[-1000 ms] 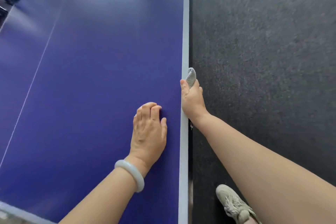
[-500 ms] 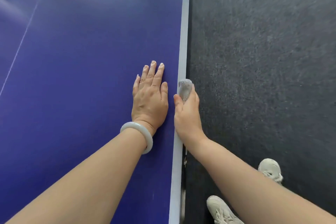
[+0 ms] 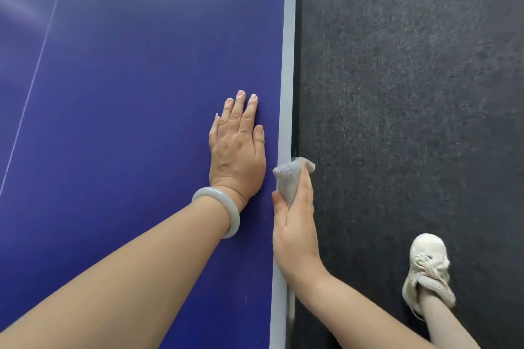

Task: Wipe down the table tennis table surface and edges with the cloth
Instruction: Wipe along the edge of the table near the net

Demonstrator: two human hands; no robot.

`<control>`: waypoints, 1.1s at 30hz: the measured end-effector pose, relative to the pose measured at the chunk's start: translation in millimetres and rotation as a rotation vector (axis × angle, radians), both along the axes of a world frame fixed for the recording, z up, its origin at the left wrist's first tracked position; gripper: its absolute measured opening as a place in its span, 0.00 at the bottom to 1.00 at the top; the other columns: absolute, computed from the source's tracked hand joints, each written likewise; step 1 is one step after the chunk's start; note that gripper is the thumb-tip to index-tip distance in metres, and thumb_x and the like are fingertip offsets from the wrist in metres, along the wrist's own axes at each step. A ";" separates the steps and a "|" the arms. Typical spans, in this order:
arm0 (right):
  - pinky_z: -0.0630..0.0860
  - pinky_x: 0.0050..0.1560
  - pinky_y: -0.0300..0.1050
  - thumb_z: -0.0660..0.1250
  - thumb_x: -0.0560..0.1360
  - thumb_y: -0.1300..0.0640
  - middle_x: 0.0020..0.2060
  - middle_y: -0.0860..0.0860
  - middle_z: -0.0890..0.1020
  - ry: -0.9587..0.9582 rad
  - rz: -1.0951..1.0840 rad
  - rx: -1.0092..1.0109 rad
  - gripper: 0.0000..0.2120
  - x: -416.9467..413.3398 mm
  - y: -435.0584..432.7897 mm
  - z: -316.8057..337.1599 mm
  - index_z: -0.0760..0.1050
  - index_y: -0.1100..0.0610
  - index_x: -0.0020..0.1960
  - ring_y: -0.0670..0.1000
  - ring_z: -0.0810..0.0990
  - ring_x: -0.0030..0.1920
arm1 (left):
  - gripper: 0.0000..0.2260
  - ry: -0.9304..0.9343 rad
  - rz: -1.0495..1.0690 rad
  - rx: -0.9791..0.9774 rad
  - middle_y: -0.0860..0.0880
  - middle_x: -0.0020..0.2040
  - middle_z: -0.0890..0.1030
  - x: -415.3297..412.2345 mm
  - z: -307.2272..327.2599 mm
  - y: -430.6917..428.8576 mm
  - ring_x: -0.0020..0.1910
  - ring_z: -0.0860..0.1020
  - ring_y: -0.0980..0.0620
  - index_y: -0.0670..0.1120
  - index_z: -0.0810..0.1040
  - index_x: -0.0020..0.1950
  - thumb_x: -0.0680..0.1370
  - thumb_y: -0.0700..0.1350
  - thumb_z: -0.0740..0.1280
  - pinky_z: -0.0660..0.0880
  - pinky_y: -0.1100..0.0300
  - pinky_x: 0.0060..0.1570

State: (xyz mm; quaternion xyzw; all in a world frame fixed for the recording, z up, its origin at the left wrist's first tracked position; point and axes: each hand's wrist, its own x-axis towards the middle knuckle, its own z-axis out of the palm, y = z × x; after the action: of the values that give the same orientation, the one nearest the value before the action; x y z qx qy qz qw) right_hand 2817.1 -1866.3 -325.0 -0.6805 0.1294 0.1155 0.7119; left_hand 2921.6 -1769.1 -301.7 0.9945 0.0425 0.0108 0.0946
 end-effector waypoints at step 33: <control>0.60 0.76 0.52 0.57 0.82 0.49 0.76 0.54 0.61 0.020 -0.031 -0.123 0.30 48.0 2.7 2.0 0.54 0.58 0.80 0.51 0.60 0.76 | 0.23 0.007 0.002 -0.028 0.51 0.80 0.55 -4.5 -2.8 1.6 0.79 0.51 0.52 0.49 0.58 0.80 0.84 0.46 0.52 0.47 0.50 0.78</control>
State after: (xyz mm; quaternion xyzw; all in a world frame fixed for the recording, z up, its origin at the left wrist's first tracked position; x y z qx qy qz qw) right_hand 2865.2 -1863.6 -323.0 -0.7198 0.1537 0.1031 0.6691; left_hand 2917.1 -1767.4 -304.6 0.9931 0.0440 0.0069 0.1082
